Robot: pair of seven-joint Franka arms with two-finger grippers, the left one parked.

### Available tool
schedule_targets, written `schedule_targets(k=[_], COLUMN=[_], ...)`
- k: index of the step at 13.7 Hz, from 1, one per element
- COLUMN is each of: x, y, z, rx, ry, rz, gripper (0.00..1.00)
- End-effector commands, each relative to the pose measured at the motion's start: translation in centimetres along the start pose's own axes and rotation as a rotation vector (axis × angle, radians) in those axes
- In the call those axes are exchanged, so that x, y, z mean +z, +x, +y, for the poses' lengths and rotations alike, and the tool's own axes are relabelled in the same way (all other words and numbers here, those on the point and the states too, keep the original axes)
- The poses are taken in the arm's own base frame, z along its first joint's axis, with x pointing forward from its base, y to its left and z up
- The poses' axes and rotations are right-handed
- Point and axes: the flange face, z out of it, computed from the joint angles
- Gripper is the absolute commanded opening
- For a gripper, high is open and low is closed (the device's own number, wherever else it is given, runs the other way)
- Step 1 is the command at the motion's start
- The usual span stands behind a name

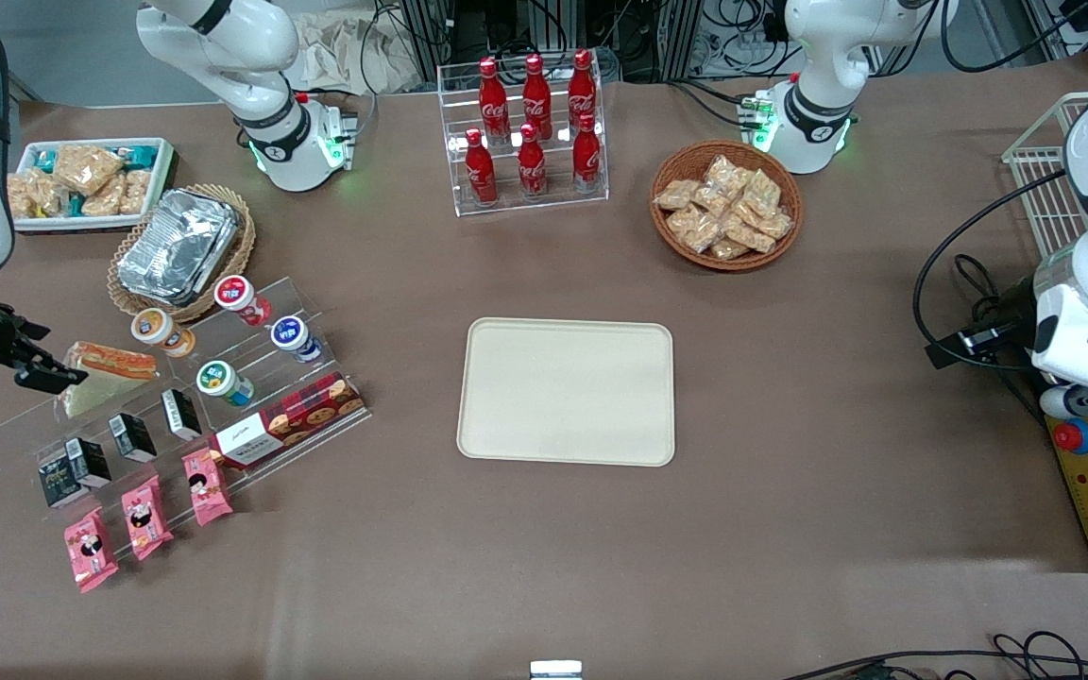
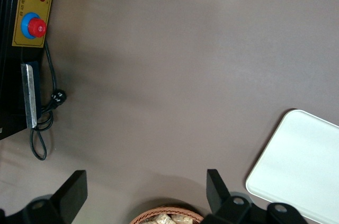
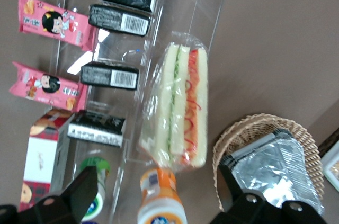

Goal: Place sandwich on tray
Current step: 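Close the right gripper on the wrapped sandwich and lift it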

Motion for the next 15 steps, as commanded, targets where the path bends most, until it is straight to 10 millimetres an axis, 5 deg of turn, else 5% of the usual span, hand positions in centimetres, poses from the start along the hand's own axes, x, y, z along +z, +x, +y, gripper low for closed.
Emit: schedule_targets(k=[1, 12, 15], x=[1.9, 4.8, 4.9], y=[0.7, 1.4, 1.6], z=[-0.3, 1.6, 1.4], rx=[0.030, 0.068, 0.079], ry=[0.003, 0.006, 0.033], rz=[0.007, -0.016, -0.016], gripper=[0.99, 0.97, 0.72])
